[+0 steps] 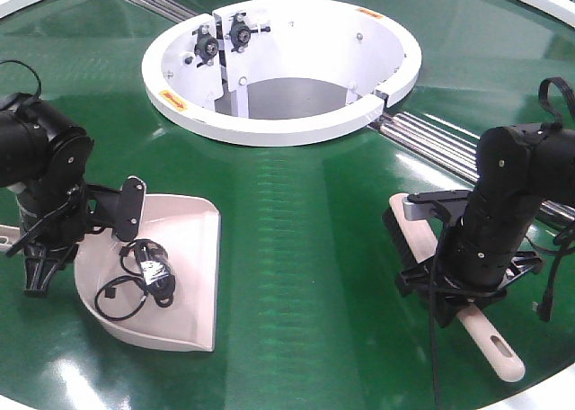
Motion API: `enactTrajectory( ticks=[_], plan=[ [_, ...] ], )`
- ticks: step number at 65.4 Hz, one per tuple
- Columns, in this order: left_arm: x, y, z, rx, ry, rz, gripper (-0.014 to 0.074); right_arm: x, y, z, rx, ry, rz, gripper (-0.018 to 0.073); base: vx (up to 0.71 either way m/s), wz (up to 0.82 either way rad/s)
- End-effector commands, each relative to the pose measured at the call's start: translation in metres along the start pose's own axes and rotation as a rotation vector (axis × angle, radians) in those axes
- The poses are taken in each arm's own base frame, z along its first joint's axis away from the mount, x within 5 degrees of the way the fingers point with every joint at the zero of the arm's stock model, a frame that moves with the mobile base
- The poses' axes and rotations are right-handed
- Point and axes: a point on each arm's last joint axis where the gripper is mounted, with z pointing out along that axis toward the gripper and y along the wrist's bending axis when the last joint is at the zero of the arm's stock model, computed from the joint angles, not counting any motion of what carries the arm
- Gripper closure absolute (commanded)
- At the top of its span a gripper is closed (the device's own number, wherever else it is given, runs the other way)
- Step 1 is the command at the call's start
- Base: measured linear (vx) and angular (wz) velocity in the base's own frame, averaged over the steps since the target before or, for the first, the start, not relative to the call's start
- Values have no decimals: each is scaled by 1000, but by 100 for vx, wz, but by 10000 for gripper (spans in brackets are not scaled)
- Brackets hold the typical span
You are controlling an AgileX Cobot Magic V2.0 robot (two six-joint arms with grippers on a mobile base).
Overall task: Clean and inspect green conveyor with broom and dustpan
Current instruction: 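Carry the brush back and lower it onto the belt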
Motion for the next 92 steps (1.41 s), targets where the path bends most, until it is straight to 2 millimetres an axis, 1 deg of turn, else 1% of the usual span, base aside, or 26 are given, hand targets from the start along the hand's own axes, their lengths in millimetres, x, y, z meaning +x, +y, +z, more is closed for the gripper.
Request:
enactTrajectory(
  ticks=[1,43,49,66,72,79,85,92],
  plan=[
    [4,5,-21,-84,-27,-27,603,2,-1,-17,-3,-51,-8,546,0,0],
    [4,5,-21,-85,-28,-27,603,5,-1,-17,-1,-17,-40,526,0,0],
    [3,4,-21,-66,-42,-74,603,5,-1,-17,-1,-17,-40,521,0,0],
    [-1,5,-16,-60,-54,-79,580,5,-1,-17,-1,-17,-40,501,0,0],
    [-1,5,-14,-57,-43,-71,538,4,-1,-17,-1,-20,-40,487,0,0],
    [0,5,-14,-55,-40,-69,464,4,-1,-17,-1,-28,-40,454,0,0],
    [1,2,-14,-26,-26,-73,367,3,-1,-17,-1,-32,-40,408,0,0],
    [1,1,-14,-19,-23,-74,245,2,-1,-17,-1,-44,-39,326,0,0]
  ],
)
